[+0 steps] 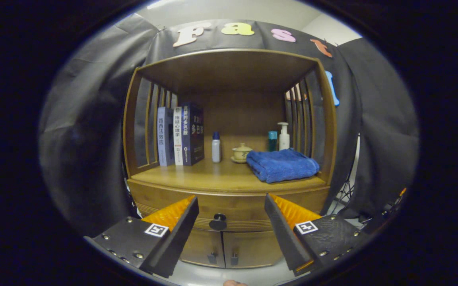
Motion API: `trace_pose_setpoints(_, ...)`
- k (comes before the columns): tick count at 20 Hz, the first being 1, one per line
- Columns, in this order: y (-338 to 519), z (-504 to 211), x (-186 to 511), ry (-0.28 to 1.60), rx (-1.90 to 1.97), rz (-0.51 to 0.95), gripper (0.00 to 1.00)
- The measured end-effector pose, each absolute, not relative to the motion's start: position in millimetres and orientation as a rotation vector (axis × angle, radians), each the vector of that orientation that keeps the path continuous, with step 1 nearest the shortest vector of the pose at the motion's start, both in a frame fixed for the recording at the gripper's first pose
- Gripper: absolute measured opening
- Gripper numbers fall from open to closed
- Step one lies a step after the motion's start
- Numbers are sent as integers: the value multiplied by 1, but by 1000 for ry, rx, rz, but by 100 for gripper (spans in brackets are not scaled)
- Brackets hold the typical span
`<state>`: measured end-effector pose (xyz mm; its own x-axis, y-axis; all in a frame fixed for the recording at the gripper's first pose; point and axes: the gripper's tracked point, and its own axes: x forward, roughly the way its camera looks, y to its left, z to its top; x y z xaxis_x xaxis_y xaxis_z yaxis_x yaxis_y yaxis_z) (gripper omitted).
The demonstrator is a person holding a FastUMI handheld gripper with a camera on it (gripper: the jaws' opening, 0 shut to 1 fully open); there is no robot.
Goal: Pull open the drawer, take out the items inside it, and place them on the countertop above the cabinet.
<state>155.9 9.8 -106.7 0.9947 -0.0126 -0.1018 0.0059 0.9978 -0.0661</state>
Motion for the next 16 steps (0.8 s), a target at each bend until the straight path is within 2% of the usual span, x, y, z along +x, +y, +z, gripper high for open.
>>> trace_pose_setpoints(7,44,-170,209,193,-17,39,100)
trace_pose_setpoints(10,28,-191,220,221,-50,-36,100)
trace_pose_setpoints(14,23,-220,230,283,-59,-55,99)
trace_pose_setpoints(16,20,-232,237,310,-46,-70,77)
